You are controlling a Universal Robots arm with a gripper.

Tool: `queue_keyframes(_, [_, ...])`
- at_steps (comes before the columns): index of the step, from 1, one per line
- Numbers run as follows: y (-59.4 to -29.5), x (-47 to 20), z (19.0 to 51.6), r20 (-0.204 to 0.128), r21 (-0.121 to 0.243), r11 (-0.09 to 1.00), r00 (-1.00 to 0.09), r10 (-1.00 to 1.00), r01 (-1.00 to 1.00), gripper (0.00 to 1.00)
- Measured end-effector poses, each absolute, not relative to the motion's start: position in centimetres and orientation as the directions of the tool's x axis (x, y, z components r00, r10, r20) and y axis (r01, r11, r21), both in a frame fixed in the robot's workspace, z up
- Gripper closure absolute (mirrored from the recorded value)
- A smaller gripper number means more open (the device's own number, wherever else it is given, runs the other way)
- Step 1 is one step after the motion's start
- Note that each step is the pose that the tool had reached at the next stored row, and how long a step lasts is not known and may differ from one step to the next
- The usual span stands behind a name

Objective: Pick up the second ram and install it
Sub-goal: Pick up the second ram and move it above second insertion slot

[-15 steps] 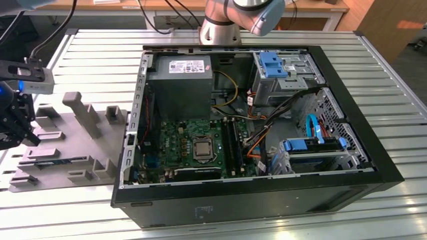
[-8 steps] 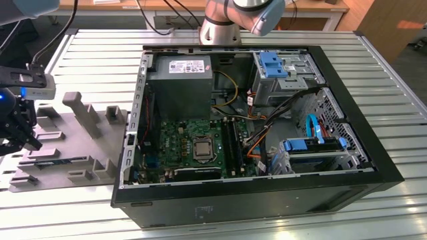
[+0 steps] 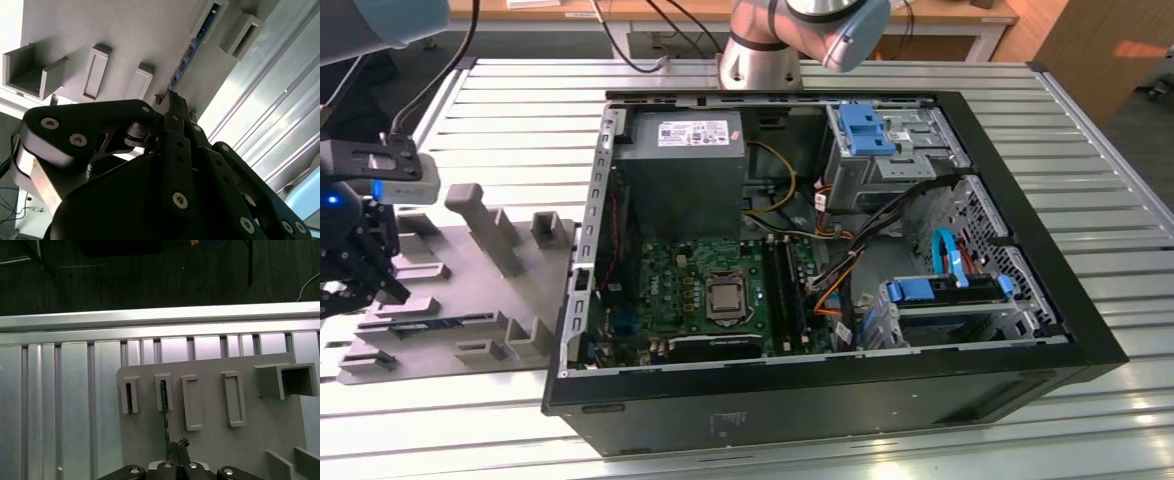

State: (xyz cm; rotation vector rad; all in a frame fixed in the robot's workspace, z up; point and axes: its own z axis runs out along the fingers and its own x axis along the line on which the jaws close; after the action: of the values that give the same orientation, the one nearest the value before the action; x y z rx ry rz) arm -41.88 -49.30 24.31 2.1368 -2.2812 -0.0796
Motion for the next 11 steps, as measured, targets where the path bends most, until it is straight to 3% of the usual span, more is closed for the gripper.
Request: queue_keyframes(11, [-49.3,-41.4,23.62,-0.021,0.061,0.013,-0.015,-1.0,-0.998,0.89])
